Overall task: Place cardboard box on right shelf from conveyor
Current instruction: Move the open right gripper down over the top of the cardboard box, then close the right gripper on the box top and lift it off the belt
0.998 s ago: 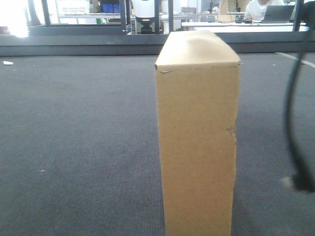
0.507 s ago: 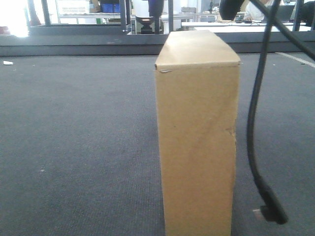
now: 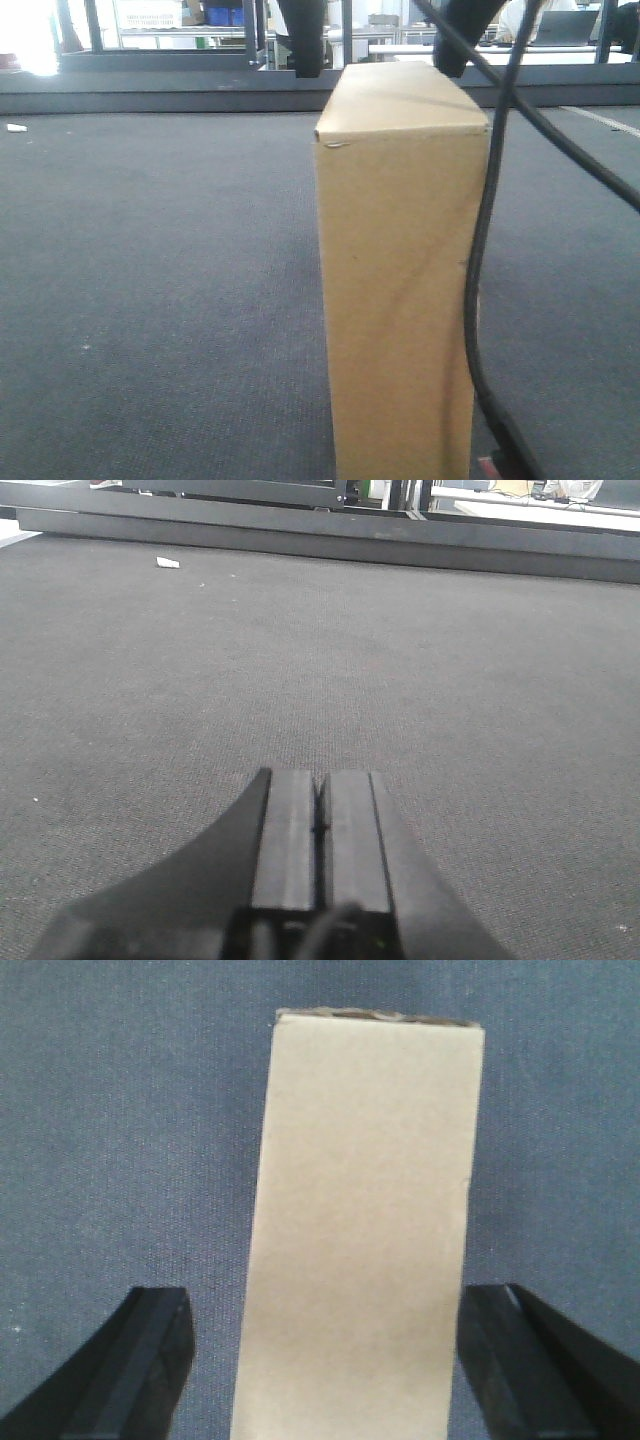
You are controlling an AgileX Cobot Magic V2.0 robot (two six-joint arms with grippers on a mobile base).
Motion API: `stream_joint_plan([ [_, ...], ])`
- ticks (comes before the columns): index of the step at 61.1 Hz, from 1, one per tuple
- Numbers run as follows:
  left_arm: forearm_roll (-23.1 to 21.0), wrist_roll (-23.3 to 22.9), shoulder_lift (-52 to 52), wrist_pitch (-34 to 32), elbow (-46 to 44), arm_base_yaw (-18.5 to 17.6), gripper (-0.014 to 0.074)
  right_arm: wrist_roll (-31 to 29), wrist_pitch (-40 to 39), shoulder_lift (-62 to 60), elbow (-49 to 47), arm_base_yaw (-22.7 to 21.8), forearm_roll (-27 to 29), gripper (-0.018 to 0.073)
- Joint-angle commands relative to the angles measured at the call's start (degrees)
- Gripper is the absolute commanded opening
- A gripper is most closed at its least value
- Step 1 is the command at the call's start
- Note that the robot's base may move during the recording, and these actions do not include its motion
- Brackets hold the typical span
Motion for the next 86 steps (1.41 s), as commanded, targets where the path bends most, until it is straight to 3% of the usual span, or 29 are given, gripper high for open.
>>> stream_joint_plan([
  [1, -0.3, -0.3, -0.5, -4.7, -0.2, -0.2, -0.0119, 0.6, 3.7, -2.5, -1.8, 0.1, -2.9, 0.0634],
  [33, -0.3, -0.3, -0.5, -4.7, -0.2, -0.2, -0.0119, 2.0, 4.7, -2.5, 2.3, 0.1, 1.3, 0.0632],
  [59, -0.3, -0.3, -0.5, -4.7, -0.2, -0.2, -0.0119, 1.9, 4.7, -2.5, 3.3, 0.1, 1.0, 0.0628],
  [63, -0.3, -0.3, -0.5, -4.7, -0.2, -0.2, -0.0119, 1.4, 4.7, -2.5, 3.3, 0.1, 1.0, 0.0601],
  [74, -0.3, -0.3, -0.5, -4.7, -0.2, -0.2, -0.0119, 0.9, 4.4, -2.7, 3.3, 0.1, 0.6, 0.04],
  [86, -0.3, -0.3, -0.5, -4.7, -0.2, -0.2, -0.0119, 0.9, 3.5, -4.2, 3.3, 0.1, 0.6, 0.0376],
])
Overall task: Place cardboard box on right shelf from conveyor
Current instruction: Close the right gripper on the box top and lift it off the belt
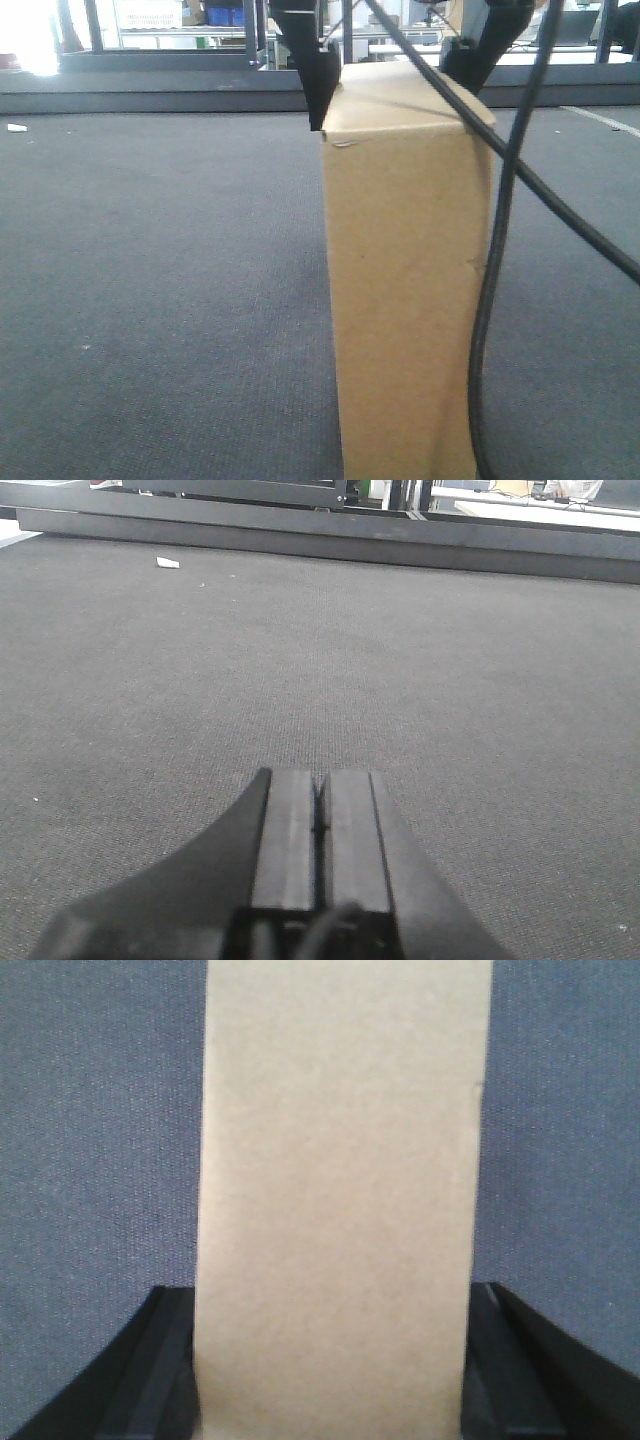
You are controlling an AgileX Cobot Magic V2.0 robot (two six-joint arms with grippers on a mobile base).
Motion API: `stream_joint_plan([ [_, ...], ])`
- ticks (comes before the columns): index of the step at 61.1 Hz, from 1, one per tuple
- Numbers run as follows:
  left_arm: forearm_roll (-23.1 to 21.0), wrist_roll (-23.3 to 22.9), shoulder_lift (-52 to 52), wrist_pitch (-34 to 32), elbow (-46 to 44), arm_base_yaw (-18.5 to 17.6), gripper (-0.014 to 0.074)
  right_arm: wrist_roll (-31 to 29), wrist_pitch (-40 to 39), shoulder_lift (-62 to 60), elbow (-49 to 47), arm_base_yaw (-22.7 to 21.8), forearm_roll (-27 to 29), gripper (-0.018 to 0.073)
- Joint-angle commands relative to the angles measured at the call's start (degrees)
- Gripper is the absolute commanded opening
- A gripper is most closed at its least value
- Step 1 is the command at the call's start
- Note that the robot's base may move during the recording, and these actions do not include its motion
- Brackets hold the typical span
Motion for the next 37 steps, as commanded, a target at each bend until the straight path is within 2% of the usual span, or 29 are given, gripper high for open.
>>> stream_joint_plan([
  [1, -0.3, -0.3, -0.5, -4.7, -0.2, -0.2, -0.0119, -0.8, 3.9, -4.3, -1.4, 0.1, -2.2, 0.0376],
  [9, -0.3, -0.3, -0.5, -4.7, -0.2, -0.2, -0.0119, -3.4, 2.5, -7.0, -1.4, -0.7, -2.2, 0.0376],
  [17, -0.3, -0.3, -0.5, -4.7, -0.2, -0.2, -0.0119, -9.9, 1.8, -10.2, -1.4, -3.4, -2.1, 0.0375],
  [29, -0.3, -0.3, -0.5, -4.7, -0.2, -0.2, -0.0119, -25.6, 0.4, -14.5, -1.1, -12.0, 2.7, 0.0375],
  [37, -0.3, -0.3, -0.5, -4.7, -0.2, -0.2, -0.0119, -36.7, -5.7, -17.9, 1.9, -19.6, 10.1, 0.0375],
])
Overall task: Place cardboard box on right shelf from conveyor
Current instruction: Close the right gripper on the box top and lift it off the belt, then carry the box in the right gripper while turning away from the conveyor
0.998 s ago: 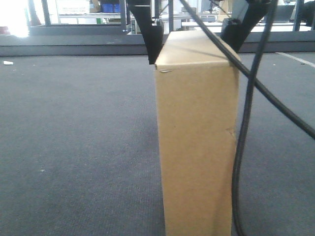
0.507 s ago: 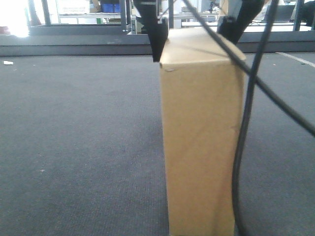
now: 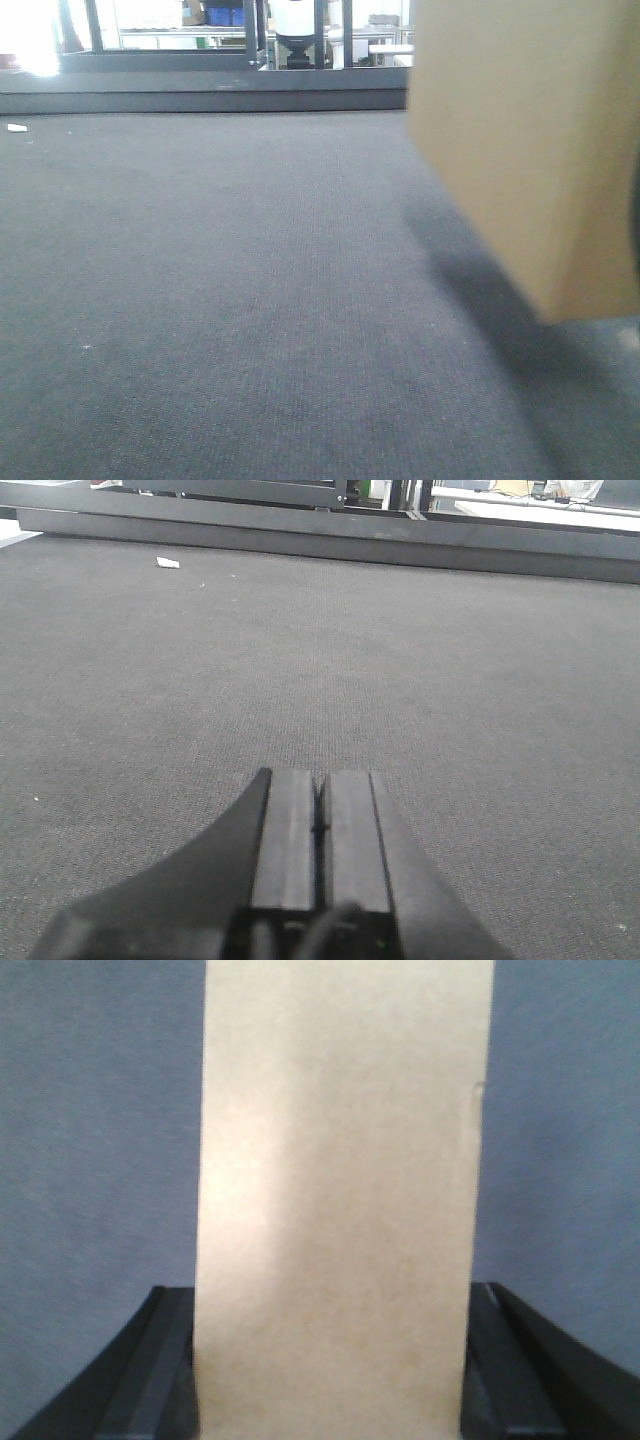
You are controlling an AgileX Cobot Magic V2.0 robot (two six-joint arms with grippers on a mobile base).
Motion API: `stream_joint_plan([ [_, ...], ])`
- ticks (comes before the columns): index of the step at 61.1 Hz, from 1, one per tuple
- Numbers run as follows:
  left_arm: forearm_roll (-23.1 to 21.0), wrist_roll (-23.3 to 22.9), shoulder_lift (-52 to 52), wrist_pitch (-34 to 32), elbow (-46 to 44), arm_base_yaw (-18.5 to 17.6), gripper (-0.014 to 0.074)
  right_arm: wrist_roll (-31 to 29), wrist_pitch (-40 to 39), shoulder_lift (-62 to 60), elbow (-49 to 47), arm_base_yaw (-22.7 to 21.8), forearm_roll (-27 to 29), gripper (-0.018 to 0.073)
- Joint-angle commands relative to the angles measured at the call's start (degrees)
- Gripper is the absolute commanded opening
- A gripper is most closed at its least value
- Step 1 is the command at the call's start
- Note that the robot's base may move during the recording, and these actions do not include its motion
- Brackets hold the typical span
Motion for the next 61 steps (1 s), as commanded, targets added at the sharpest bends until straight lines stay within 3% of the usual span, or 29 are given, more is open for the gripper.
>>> stream_joint_plan([
  [1, -0.3, -0.3, -0.5, -4.7, -0.2, -0.2, -0.0119, -9.4, -6.1, -4.8, 1.2, -5.7, 4.4, 0.0375],
  [12, -0.3, -0.3, -0.5, -4.7, -0.2, -0.2, -0.0119, -17.8, -16.8, -11.7, 11.5, -16.0, 9.0, 0.0375],
  [19, -0.3, -0.3, -0.5, -4.7, -0.2, -0.2, -0.0119, -18.8, -27.7, -17.1, 19.6, -21.8, 9.6, 0.0375],
  [27, -0.3, -0.3, -0.5, -4.7, -0.2, -0.2, -0.0119, -19.2, -41.3, -23.5, 28.0, -25.5, 9.6, 0.0375],
  [47, -0.3, -0.3, -0.5, -4.7, -0.2, -0.2, -0.0119, -20.9, -72.1, -40.8, 46.9, -26.2, 4.6, 0.0375],
  [61, -0.3, -0.3, -0.5, -4.7, -0.2, -0.2, -0.0119, -20.9, -78.2, -52.2, 56.0, -26.2, 4.4, 0.0375],
])
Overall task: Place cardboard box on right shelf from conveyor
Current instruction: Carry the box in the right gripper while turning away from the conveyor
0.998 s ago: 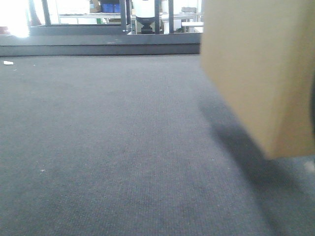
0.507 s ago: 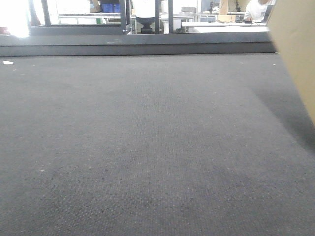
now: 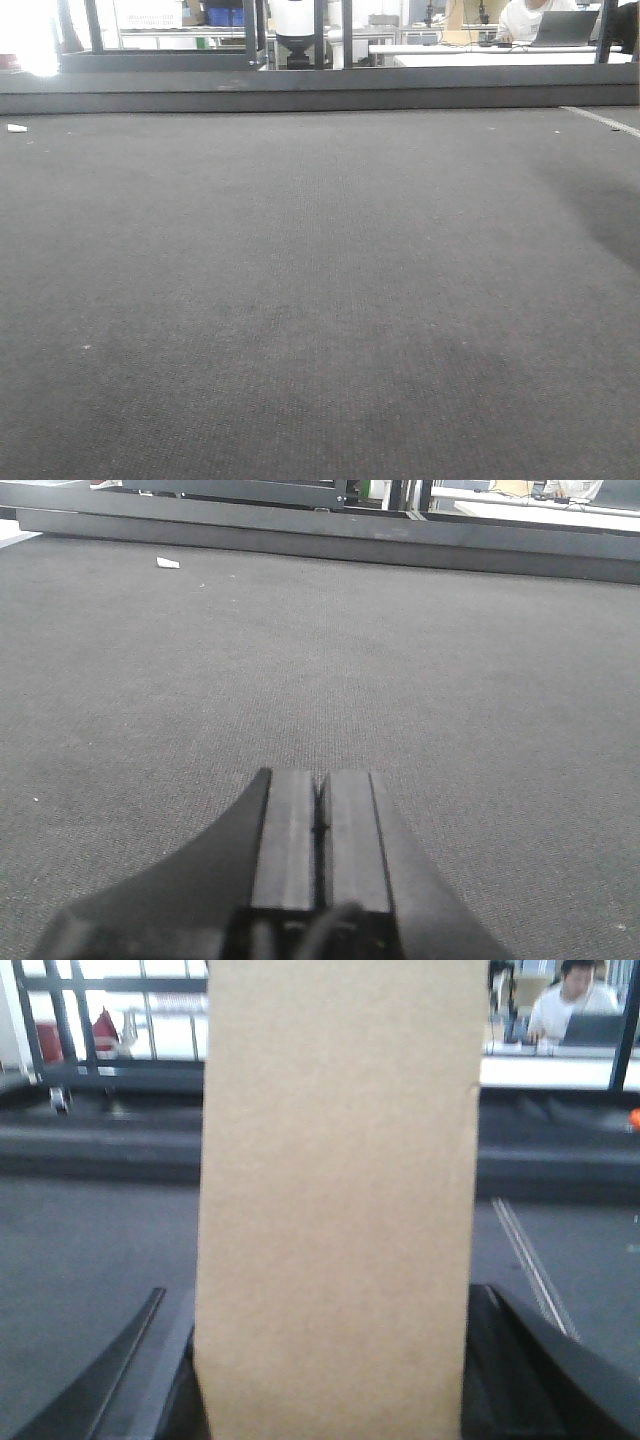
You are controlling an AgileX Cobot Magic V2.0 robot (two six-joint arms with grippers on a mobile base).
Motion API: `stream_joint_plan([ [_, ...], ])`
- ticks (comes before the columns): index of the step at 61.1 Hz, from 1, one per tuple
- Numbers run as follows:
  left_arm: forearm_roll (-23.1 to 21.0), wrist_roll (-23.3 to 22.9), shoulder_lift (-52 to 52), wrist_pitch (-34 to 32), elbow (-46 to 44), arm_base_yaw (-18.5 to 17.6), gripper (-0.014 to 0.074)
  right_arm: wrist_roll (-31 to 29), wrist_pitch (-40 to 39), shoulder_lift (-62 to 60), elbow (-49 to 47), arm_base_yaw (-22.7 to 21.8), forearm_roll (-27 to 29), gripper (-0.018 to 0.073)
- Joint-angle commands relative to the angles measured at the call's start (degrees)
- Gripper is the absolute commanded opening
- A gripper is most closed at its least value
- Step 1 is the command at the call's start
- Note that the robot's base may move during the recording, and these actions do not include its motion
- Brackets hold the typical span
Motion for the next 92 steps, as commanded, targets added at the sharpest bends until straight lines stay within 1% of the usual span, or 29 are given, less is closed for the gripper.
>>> stream_joint_plan([
  [1, -0.3, -0.3, -0.5, -4.7, -0.2, -0.2, -0.0119, -0.8, -7.4, -4.4, 0.9, -0.3, -0.7, 0.0375],
  [16, -0.3, -0.3, -0.5, -4.7, -0.2, -0.2, -0.0119, -0.8, -6.6, -10.5, 3.9, -0.3, -0.7, 0.0375],
  [92, -0.3, -0.3, -0.5, -4.7, -0.2, -0.2, -0.0119, -0.8, -6.8, -10.4, 3.9, -0.3, -0.7, 0.0375],
])
